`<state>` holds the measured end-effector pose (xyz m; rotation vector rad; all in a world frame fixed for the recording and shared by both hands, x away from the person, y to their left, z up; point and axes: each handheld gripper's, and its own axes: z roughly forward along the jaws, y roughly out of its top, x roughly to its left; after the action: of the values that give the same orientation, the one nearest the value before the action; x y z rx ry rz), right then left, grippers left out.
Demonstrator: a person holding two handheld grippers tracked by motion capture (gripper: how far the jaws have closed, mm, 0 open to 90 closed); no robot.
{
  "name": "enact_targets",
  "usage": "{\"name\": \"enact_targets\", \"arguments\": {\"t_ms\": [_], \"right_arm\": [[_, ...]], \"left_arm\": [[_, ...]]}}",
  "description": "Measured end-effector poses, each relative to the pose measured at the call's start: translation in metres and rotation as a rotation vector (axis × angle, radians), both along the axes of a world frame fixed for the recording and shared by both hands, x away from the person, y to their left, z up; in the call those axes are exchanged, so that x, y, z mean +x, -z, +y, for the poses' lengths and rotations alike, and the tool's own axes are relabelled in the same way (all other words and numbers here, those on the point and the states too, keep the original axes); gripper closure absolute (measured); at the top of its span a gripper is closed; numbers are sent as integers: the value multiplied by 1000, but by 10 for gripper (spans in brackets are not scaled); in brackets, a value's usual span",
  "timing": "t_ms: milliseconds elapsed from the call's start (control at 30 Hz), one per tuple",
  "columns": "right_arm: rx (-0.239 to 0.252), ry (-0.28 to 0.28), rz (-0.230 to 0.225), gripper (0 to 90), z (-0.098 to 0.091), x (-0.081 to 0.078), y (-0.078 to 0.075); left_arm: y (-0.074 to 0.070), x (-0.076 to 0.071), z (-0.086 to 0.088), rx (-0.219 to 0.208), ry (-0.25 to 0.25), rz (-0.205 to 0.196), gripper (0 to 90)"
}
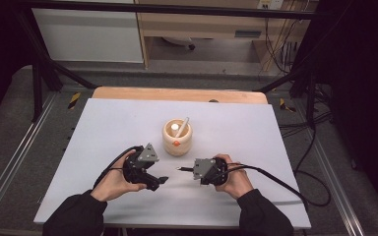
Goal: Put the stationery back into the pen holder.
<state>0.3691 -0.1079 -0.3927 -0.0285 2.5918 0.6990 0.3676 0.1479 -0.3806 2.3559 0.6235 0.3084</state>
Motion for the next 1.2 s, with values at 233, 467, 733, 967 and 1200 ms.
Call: {"name": "enact_targets", "arguments": {"t_ms": [233, 467, 733, 967, 1200], "right_arm": [[62, 91, 43, 798, -13, 4, -1], [131, 164, 84, 798, -23, 5, -3], [231, 244, 118, 799, -33, 6, -6], [335, 317, 146, 799, -38, 8, -12], [461, 415, 202, 799, -40, 12, -19]], "left_arm": [[14, -3, 20, -28, -51, 5, 145], [25, -6, 42, -67, -122, -8, 121], [37, -12, 71, -125, -209, -8, 116], [46, -15, 90, -123, -262, -3, 118], [53, -17, 104, -133, -306, 0, 117]]}}
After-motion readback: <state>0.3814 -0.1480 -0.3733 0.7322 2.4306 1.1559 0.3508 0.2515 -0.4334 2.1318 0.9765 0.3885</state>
